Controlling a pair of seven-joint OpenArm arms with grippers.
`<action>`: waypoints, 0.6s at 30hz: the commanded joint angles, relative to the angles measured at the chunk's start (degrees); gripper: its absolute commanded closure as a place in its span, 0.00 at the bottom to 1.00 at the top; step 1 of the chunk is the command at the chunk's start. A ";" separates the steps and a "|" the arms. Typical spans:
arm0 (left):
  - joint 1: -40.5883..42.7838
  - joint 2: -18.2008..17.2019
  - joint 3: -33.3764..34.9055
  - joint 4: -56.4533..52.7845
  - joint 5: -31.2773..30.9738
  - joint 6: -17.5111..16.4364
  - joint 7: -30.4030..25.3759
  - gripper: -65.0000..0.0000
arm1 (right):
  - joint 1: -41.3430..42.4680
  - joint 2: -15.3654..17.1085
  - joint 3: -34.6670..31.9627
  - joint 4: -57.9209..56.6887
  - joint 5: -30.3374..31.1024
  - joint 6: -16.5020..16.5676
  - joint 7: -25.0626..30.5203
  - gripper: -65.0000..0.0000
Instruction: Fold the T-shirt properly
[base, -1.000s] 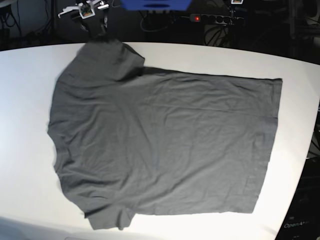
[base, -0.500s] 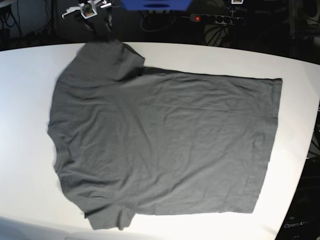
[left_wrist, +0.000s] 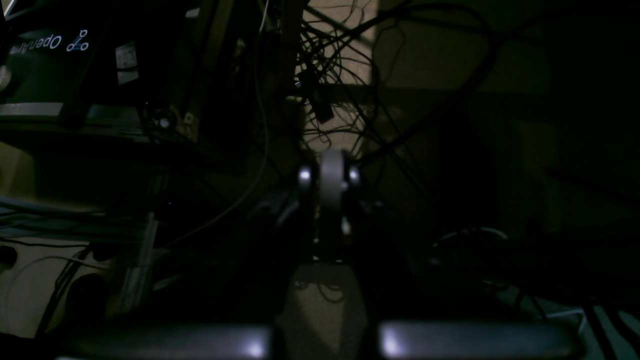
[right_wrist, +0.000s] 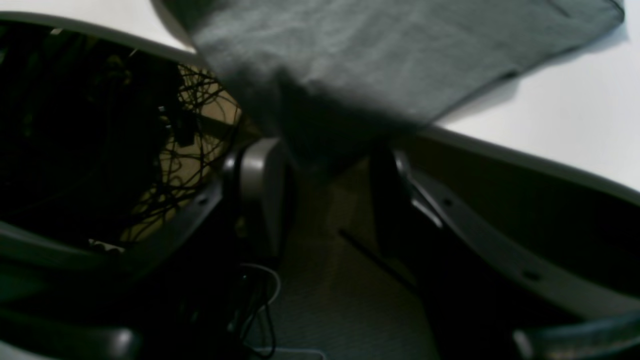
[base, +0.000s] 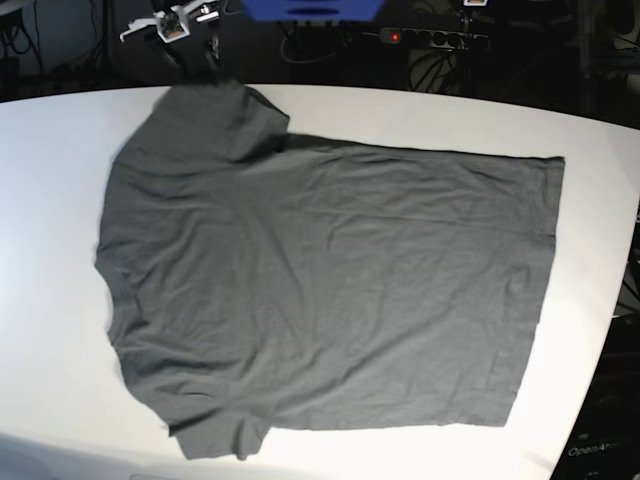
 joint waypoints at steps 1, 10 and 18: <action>0.86 -0.31 -0.08 -0.10 -0.34 0.36 -1.36 0.99 | -1.07 0.15 0.78 0.37 0.79 -0.21 3.00 0.56; 0.86 -0.31 -0.08 -0.10 -0.34 0.36 -1.28 0.99 | -1.86 0.95 0.61 -0.60 5.27 -0.21 6.87 0.56; -0.99 -0.40 -0.08 -0.10 -0.43 0.36 -1.45 0.99 | -1.86 0.77 -2.29 -0.25 6.42 -0.21 6.96 0.56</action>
